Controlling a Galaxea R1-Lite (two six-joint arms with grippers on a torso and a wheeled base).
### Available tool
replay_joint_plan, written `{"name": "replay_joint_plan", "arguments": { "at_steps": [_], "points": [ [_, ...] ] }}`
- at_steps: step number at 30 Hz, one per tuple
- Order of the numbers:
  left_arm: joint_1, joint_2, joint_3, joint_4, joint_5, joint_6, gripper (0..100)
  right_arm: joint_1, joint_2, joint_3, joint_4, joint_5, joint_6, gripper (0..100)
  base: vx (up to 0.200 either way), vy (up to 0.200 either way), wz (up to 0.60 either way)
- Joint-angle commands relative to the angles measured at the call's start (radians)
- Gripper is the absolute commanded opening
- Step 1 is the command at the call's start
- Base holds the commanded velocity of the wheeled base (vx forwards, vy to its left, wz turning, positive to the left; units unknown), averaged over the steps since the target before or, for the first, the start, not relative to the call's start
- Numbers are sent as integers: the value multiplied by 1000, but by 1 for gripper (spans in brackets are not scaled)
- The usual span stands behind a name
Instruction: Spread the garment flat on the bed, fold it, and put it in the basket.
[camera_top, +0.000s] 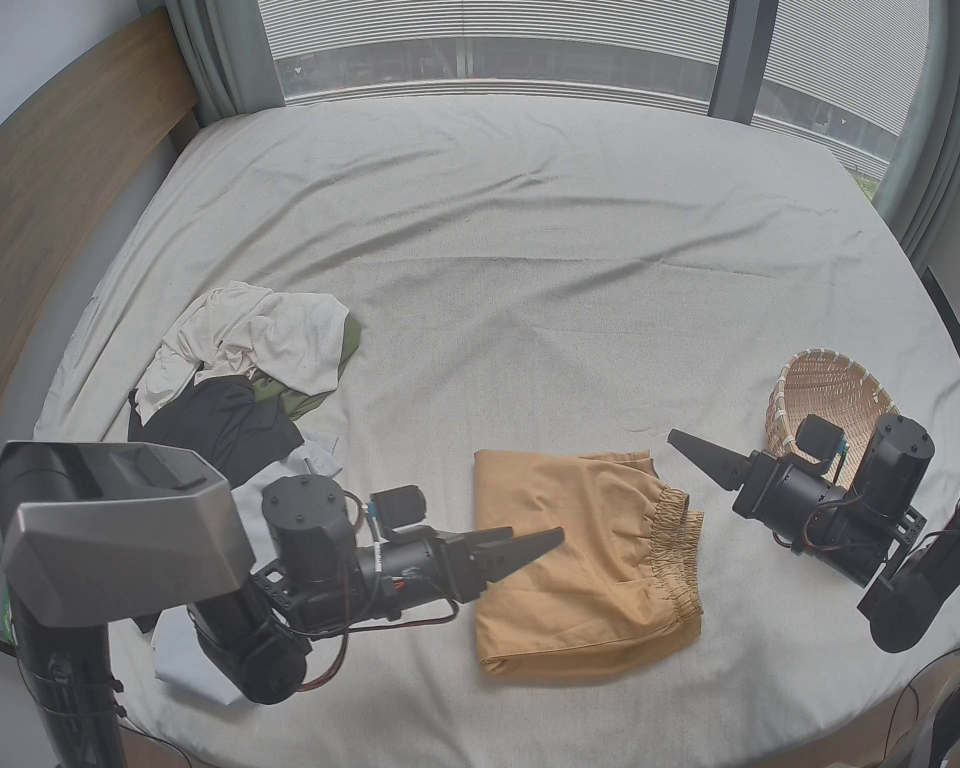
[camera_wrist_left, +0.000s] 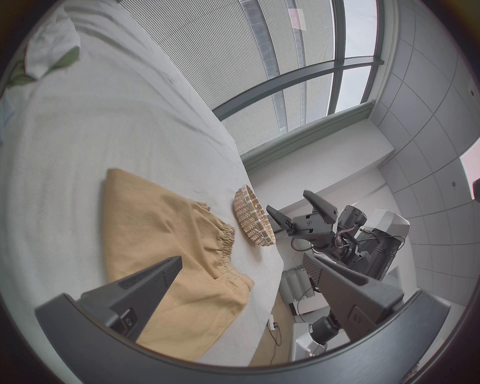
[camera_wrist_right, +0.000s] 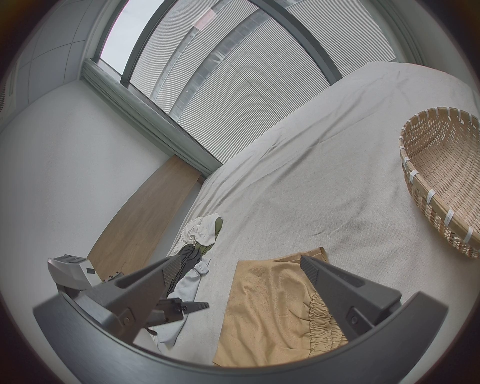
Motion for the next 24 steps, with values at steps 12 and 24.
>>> {"name": "replay_joint_plan", "arguments": {
  "at_steps": [12,24],
  "points": [
    [126,-193,197,-1,-8,51,100,1,26,12,-2,-1,-1,100,0,0,0],
    [139,-159,231,-1,-13,100,100,2,24,12,-2,0,-1,100,0,0,0]
  ]
}}
